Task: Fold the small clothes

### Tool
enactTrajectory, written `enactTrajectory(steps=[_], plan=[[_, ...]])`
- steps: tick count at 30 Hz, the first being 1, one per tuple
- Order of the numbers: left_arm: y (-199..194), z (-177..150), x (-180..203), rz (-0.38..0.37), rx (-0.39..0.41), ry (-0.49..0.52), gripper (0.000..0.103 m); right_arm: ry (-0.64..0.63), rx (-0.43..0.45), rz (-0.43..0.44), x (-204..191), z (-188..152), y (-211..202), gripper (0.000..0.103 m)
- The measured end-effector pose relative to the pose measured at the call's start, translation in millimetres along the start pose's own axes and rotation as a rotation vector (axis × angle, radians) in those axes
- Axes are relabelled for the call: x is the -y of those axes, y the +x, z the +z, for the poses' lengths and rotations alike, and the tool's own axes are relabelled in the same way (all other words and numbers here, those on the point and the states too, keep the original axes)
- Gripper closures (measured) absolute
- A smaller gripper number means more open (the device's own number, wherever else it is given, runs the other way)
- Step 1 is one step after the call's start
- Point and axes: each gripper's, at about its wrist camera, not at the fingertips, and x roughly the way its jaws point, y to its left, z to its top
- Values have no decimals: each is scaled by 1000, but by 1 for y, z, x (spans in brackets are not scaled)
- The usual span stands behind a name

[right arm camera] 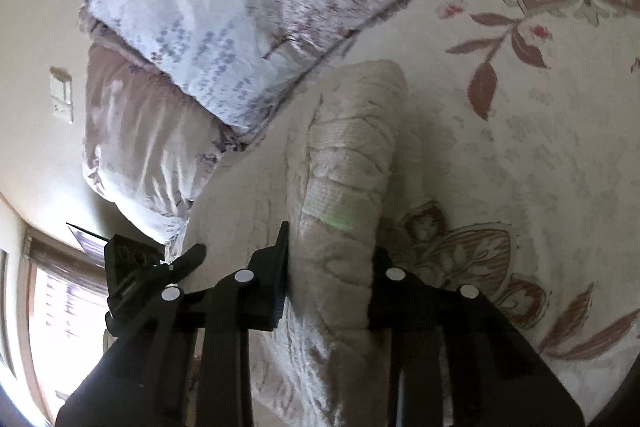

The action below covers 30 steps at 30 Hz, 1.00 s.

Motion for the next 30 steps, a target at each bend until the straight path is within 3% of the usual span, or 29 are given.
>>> enactTrajectory(steps=[7,16,18,21,22,23,25,30], plan=[[-37,-9,4,-24,4,44,65,-78,10,32,-41,-18,-6,77],[-124,3,-13,109,162,103,65,-278,46,21,-121,-41,49,78],[-134,8,-28,171,182,100,63,-320,39,0,-130,-45,69,78],[-126,10,-58,300,160,69,58,-283,-80,-106,-119,-47,112,73],[-125,9,-64,292,155,52,55,-254,-88,-113,-112,-47,118,70],[-126,8,-72,256,171,38,53,-217,-92,-82,-106,-45,118,69],[-128,8,-72,256,179,57,51,-185,-104,-64,-101,-43,116,66],[-128,4,-59,384,213,164,37,-164,-119,-58,-95,-42,109,61]])
